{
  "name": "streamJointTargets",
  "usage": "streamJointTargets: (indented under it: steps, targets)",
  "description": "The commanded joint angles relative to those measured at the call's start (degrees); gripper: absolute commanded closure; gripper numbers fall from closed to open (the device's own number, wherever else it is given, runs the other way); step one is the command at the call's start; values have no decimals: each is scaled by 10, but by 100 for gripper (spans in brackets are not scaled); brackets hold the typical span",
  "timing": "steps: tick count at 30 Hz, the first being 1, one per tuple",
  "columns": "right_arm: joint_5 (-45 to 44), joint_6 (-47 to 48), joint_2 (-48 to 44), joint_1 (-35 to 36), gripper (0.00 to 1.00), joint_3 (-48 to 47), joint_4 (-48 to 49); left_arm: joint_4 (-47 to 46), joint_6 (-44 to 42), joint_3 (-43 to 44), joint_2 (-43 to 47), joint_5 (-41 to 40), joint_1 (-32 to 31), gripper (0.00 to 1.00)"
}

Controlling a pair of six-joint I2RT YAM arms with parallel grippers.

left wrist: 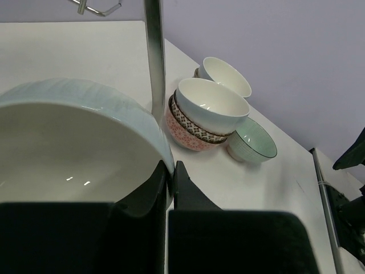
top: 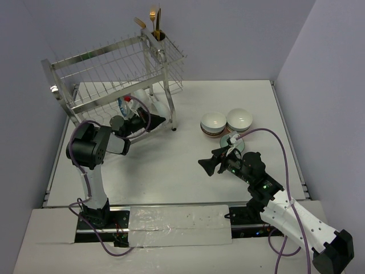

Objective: Load the bowls into the dish rack
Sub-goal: Insert the bowl into the dish rack.

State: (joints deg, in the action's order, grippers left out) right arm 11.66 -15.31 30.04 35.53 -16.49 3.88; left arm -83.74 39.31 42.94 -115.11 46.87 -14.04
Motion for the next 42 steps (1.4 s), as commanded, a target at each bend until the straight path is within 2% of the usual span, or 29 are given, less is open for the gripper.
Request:
streamJointTargets:
  steps: [1, 9, 42]
  targets:
    - [4, 7, 0, 6, 9, -20, 21, -226, 43, 25, -13, 78, -9, 100]
    - [4, 8, 8, 7, 9, -20, 25, -221, 67, 60, -32, 114, 1, 100]
    - [7, 8, 29, 9, 9, -21, 29, -230, 127, 88, -93, 180, 44, 100]
